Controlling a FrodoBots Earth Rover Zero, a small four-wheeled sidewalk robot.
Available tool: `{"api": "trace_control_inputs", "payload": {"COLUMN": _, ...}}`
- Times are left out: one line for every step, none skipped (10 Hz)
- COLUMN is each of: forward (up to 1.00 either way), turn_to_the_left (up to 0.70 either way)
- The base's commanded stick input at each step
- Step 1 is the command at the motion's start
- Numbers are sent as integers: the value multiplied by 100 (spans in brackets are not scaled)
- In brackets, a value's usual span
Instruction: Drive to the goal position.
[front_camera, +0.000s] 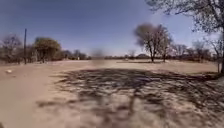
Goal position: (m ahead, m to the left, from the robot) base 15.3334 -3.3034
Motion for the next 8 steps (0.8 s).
{"api": "trace_control_inputs", "payload": {"forward": 100, "turn_to_the_left": 0}}
{"api": "trace_control_inputs", "payload": {"forward": 100, "turn_to_the_left": 0}}
{"api": "trace_control_inputs", "payload": {"forward": 100, "turn_to_the_left": 0}}
{"api": "trace_control_inputs", "payload": {"forward": 100, "turn_to_the_left": 0}}
{"api": "trace_control_inputs", "payload": {"forward": 100, "turn_to_the_left": 0}}
{"api": "trace_control_inputs", "payload": {"forward": 100, "turn_to_the_left": 0}}
{"api": "trace_control_inputs", "payload": {"forward": 100, "turn_to_the_left": 0}}
{"api": "trace_control_inputs", "payload": {"forward": 100, "turn_to_the_left": 0}}
